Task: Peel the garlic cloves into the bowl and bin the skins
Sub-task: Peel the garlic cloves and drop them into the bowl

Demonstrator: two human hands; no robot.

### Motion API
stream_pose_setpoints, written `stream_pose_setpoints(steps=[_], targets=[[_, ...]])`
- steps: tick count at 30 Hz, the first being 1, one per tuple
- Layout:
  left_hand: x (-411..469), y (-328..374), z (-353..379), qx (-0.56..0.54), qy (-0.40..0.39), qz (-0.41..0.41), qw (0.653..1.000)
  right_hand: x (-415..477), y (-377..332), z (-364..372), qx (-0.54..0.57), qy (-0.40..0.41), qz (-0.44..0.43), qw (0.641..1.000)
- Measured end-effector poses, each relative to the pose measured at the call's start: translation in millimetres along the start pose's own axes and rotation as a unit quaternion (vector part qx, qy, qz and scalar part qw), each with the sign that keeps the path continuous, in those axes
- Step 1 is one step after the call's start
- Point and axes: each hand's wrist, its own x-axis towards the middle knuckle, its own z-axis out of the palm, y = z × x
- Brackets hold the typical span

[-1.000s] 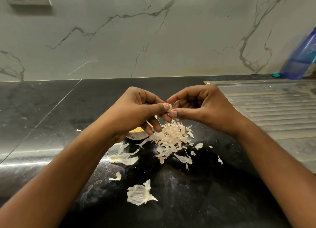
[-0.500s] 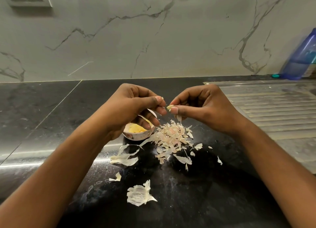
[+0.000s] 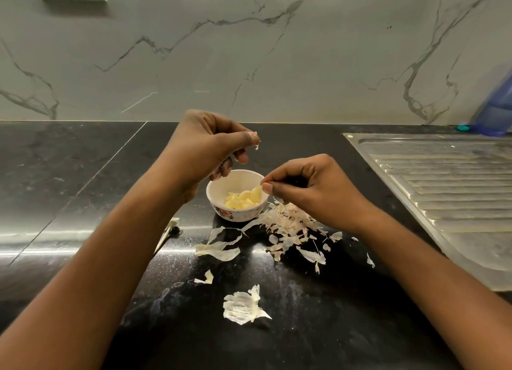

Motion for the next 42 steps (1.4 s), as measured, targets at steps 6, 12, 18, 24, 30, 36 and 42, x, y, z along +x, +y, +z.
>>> stream_pose_setpoints(steps=[6,12,18,24,30,36,42], targets=[[2,-3,0,0.011,0.001,0.008,1.0,4,-3,2,-0.007,0.029,-0.009,1.0],[1,-3,3,0.025,-0.041,0.01,0.999,-6,-3,-17,0.053,0.059,0.018,0.997],[-3,-3,15,0.033,-0.082,0.031,0.996,-16,-11,-30,0.079,0.083,0.066,0.991],[-10,-1,23,0.084,-0.057,0.106,0.989,-54,-24,-20,-0.071,0.07,0.104,0.99],[-32,11,32,0.101,-0.067,0.102,0.987,-95,-40,-7,-0.033,0.133,0.129,0.982],[-109,-8,30,0.042,0.001,0.086,0.995,-123,-39,16,-0.01,0.231,0.124,0.965],[-164,-36,21,0.027,0.145,0.066,0.987,-121,-44,19,-0.055,0.2,0.093,0.974]])
